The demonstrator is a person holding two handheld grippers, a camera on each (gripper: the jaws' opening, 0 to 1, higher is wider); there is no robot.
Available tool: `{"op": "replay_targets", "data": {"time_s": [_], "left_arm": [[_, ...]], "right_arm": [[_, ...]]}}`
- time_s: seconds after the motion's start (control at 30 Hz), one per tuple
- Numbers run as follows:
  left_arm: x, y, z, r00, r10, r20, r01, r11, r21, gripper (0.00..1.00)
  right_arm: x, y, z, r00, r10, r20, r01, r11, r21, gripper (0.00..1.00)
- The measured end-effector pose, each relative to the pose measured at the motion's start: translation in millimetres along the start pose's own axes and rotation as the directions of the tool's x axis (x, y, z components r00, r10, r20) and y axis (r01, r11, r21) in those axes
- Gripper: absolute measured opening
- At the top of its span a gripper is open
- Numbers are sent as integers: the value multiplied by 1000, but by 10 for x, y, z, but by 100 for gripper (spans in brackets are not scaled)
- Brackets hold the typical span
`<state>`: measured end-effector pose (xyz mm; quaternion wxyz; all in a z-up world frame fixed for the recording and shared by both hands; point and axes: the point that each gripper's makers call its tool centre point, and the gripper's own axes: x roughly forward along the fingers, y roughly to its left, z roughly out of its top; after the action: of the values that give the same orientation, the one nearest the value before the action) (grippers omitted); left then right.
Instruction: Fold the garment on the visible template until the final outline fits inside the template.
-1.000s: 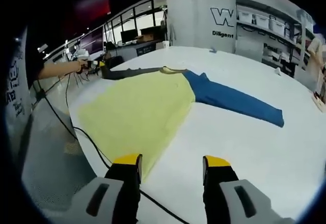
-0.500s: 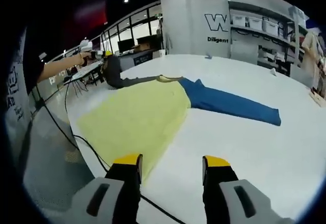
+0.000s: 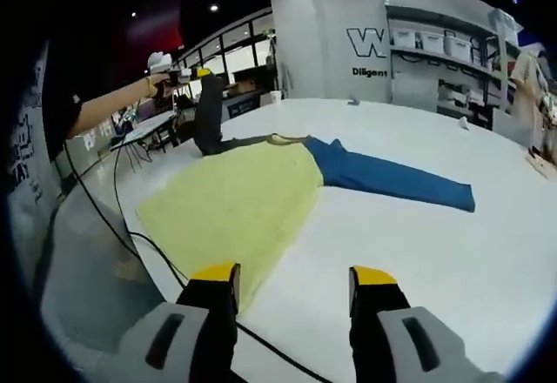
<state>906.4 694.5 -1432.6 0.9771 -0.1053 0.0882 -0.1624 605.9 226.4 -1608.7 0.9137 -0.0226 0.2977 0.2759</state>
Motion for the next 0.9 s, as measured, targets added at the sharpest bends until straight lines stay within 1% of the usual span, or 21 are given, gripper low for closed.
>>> {"op": "replay_targets", "data": {"time_s": [0.03,0.07,0.1,0.13,0.17,0.27,0.33,0.37,0.4,0.47,0.5,0.53,0.6,0.67,0.7,0.73,0.77,0.8,0.83,0.87,0.9], "left_arm": [[76,-139,-61,999,-34,-17,34,999,19,0],[156,-225,-77,998,-59,-23,60,998,26,0],[225,-237,-72,997,-71,-25,72,997,30,0],[276,-292,-80,996,-85,-28,86,996,31,0],[293,-478,-105,994,-104,-28,105,994,40,0],[347,-743,-179,988,-153,-30,153,988,30,0],[367,-959,-286,983,-179,-31,180,984,17,0],[352,-1211,-389,974,-221,-41,222,975,16,0],[356,-1265,-419,972,-231,-41,232,973,18,0],[422,-1485,-616,963,-266,-54,266,964,4,0],[425,-1542,-657,961,-272,-57,272,962,2,0],[444,-1666,-777,955,-288,-69,287,958,-12,0],[510,-1806,-1038,944,-308,-117,305,951,-42,0],[533,-1954,-1256,930,-331,-161,333,943,-16,0],[545,-2043,-1348,928,-332,-171,335,942,-12,0],[562,-2153,-1492,920,-345,-187,349,937,-11,0],[579,-2203,-1734,910,-348,-226,347,937,-45,0],[590,-2245,-1825,906,-353,-235,352,935,-48,0],[584,-2334,-1942,892,-362,-270,359,931,-61,0],[585,-2364,-2033,888,-359,-289,354,933,-70,0],[603,-2373,-2146,885,-359,-296,356,932,-66,0]], "right_arm": [[-7,-7,7,1000,1,2,-1,1000,1,47],[-16,-12,19,1000,-1,6,1,1000,-1,47],[-22,-18,25,1000,-2,7,2,1000,-3,47],[-32,-30,26,1000,-3,8,3,1000,-3,47],[-48,-42,32,1000,-6,11,6,1000,-2,47],[-93,-42,43,1000,-14,14,14,1000,-3,47],[-128,-65,25,1000,-20,17,20,1000,3,47],[-137,-67,17,1000,-22,19,22,1000,5,47],[-145,-65,9,1000,-25,19,25,1000,7,47],[-149,-53,-32,1000,-28,12,28,999,17,47],[-149,-51,-40,1000,-29,11,28,999,18,47],[-151,-57,-68,1000,-28,8,28,999,22,47],[-152,-34,-87,1000,-27,2,27,999,30,47],[-150,-27,-94,1000,-24,3,24,999,33,47],[-149,-26,-99,1000,-24,1,23,999,34,47],[-148,-12,-98,1000,-24,-1,24,999,34,47],[-150,-13,-99,1000,-24,-2,24,999,36,47],[-153,-21,-104,1000,-25,-3,25,999,37,47],[-159,-39,-103,999,-36,-4,36,999,36,49],[-169,-52,-107,999,-36,-6,36,999,33,49],[-179,-48,-107,999,-33,-9,33,999,34,49]]}}
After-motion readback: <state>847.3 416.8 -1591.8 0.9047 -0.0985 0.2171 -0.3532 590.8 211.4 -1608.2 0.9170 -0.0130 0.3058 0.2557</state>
